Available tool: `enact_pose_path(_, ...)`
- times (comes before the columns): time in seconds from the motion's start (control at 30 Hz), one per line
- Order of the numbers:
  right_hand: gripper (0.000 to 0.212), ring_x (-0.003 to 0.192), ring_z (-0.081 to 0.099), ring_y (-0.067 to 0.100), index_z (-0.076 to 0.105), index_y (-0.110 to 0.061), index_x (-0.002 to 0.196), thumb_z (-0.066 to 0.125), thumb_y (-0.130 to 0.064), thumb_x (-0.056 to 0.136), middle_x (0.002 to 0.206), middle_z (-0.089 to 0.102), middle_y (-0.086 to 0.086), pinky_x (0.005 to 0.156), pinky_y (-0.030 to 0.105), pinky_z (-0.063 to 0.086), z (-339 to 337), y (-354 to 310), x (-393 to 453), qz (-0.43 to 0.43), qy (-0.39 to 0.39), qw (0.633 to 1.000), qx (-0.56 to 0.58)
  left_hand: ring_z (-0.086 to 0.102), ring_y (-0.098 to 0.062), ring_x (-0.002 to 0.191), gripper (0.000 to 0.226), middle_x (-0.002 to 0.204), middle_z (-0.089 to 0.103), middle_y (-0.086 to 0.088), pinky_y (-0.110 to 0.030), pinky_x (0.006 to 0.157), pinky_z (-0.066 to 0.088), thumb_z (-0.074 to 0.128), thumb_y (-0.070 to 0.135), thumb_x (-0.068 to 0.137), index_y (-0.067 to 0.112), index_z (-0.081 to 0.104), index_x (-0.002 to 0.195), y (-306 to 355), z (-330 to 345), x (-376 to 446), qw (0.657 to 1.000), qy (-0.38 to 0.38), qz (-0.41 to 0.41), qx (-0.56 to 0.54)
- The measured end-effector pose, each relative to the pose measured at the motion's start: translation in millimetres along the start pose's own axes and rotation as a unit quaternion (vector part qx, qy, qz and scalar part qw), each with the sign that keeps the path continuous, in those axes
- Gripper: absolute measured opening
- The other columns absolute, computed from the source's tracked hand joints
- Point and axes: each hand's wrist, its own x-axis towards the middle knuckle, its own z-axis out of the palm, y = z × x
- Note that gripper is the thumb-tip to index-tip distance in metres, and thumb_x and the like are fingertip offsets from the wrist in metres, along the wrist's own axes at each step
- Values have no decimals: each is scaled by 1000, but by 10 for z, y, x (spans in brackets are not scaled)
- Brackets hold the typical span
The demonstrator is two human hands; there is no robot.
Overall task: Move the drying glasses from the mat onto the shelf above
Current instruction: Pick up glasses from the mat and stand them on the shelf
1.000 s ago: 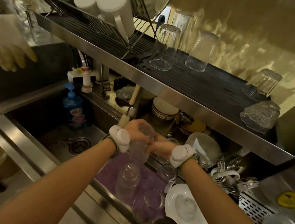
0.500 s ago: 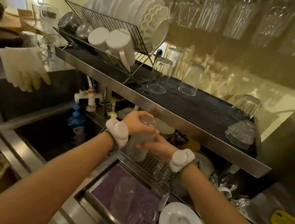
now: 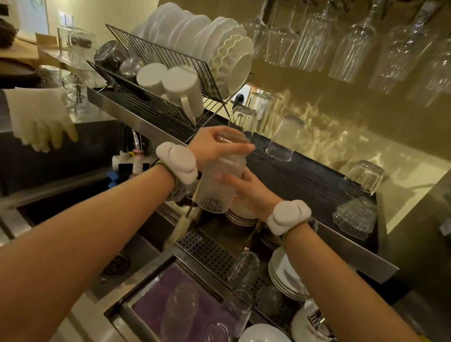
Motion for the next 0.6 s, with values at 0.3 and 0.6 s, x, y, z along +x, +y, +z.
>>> enact_pose_path(0.3,32,95,68,5,57,-32,113,68,-29,82,103,71,-14,68,20,57,-236,-493,138,-71,90,993,4,66,8,82,37,93,69,13,-9,75,51,78,33,70,20,68,104,533,52,381,997,37,71,-18)
enact_pose_path(0.6,47,116,58,18,52,-30,119,74,-32,77,126,61,1,98,39,50,-523,-593,331,-98,245,964,-34,60,-22,111,58,119,63,-8,-33,96,50,75,26,76,6,51,125,385,194,772,999,-3,44,-19)
